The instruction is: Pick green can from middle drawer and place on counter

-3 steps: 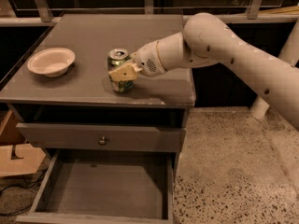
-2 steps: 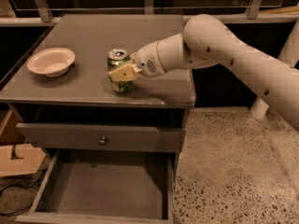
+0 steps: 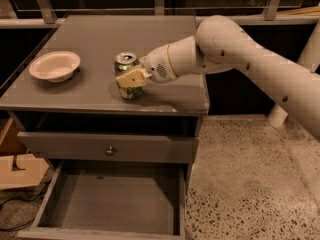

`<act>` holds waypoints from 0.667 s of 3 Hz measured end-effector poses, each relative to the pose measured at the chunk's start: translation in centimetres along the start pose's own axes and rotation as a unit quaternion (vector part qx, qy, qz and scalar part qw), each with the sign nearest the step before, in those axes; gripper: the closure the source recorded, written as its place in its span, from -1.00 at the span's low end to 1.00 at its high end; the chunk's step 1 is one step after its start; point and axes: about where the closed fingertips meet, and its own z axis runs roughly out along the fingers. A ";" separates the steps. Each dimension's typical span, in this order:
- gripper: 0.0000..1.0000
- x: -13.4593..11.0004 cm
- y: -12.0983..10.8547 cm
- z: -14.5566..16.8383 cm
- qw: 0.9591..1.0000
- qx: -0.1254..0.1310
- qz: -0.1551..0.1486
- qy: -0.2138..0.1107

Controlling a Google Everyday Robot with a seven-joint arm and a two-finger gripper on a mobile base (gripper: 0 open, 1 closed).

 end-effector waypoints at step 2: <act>-0.75 0.0 0.0 0.0 1.000 0.000 0.000 0.000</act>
Offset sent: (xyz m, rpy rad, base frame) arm 0.0000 0.0000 0.0000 0.0000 0.0000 0.0000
